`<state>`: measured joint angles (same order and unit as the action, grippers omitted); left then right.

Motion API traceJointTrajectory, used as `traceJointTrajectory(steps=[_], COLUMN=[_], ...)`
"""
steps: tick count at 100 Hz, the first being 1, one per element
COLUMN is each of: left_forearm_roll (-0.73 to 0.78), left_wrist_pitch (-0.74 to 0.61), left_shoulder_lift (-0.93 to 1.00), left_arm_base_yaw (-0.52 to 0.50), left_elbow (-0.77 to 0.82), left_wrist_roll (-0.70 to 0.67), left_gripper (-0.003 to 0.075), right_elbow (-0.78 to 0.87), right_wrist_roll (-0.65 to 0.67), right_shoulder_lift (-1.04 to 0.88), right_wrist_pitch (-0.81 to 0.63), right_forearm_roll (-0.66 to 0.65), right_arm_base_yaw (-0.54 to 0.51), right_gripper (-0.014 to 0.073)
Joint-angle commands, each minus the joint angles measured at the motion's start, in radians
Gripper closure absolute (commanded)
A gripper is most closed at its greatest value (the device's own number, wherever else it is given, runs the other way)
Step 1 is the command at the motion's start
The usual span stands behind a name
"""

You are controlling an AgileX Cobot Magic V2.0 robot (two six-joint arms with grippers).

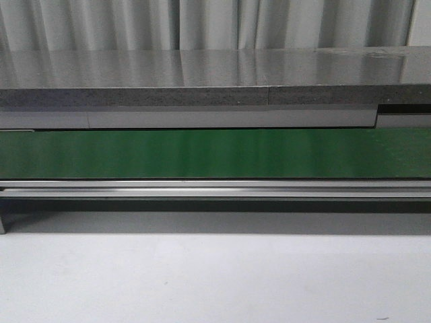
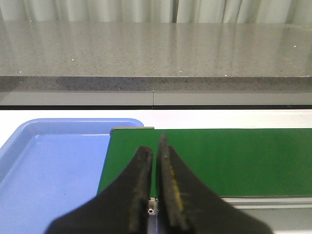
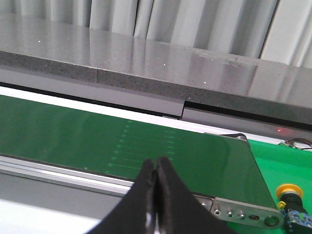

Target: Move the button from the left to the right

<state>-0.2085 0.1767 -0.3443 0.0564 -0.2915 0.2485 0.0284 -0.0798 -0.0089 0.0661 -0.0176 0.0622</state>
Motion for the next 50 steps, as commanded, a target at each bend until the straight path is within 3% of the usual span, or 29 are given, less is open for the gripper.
traceJointTrajectory(steps=[1,50], left_forearm_roll=[-0.013,-0.013], left_wrist_pitch=[-0.084,-0.084], left_shoulder_lift=[-0.009,-0.009], left_arm_base_yaw=[0.009,0.009], left_elbow=[-0.030,-0.024], left_wrist_roll=[-0.002,-0.002], left_gripper=[0.0715,0.0715], right_elbow=[0.002,0.002], right_wrist_roll=[0.003,0.003], right_shoulder_lift=[-0.016,-0.016], right_wrist_pitch=[-0.071,-0.071], right_forearm_roll=[-0.010,-0.010], right_arm_base_yaw=[-0.001,-0.001], right_gripper=[0.0662,0.0662])
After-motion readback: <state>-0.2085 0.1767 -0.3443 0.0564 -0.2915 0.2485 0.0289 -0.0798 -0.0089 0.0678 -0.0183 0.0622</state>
